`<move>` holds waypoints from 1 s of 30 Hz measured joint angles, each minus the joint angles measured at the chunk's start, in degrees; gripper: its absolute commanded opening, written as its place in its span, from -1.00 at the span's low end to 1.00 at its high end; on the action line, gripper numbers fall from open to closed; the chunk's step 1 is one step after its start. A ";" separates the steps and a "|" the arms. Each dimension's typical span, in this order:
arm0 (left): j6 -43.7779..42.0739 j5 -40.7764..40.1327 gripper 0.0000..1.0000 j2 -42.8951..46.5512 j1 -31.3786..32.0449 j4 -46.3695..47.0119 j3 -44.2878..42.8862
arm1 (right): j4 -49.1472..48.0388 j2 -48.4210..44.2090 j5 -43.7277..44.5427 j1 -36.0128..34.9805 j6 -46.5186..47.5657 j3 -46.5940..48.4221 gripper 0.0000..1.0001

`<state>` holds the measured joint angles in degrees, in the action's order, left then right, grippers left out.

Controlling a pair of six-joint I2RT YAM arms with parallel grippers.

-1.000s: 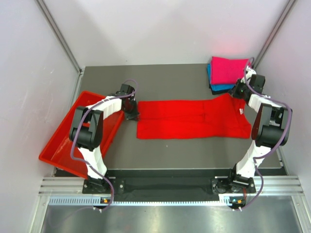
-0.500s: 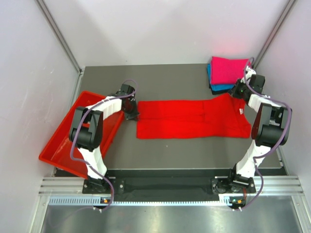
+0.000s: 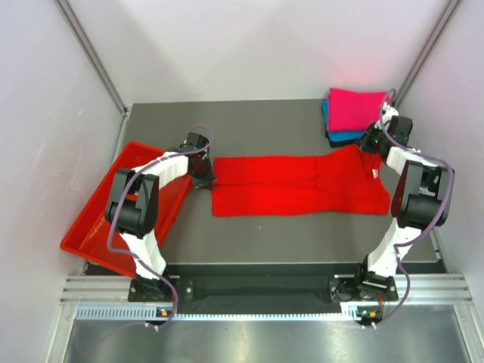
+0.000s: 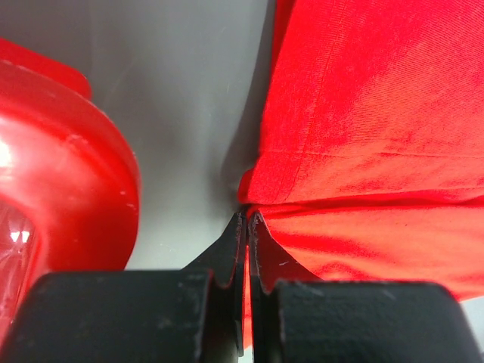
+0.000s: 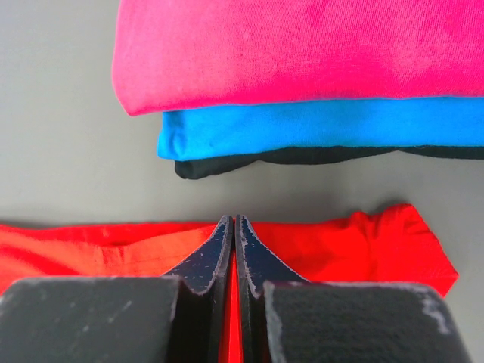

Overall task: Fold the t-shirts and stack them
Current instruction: Fold the tshirt

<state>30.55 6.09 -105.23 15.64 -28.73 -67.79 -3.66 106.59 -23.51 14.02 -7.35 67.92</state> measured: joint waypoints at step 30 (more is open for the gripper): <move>-4.13 7.58 -0.10 22.51 8.55 -2.75 12.09 | 48.04 -20.17 25.07 3.61 -28.15 -3.50 0.04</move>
<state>26.41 13.67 -82.72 24.18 -31.48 -55.70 44.38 86.41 1.56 17.63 -35.51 64.42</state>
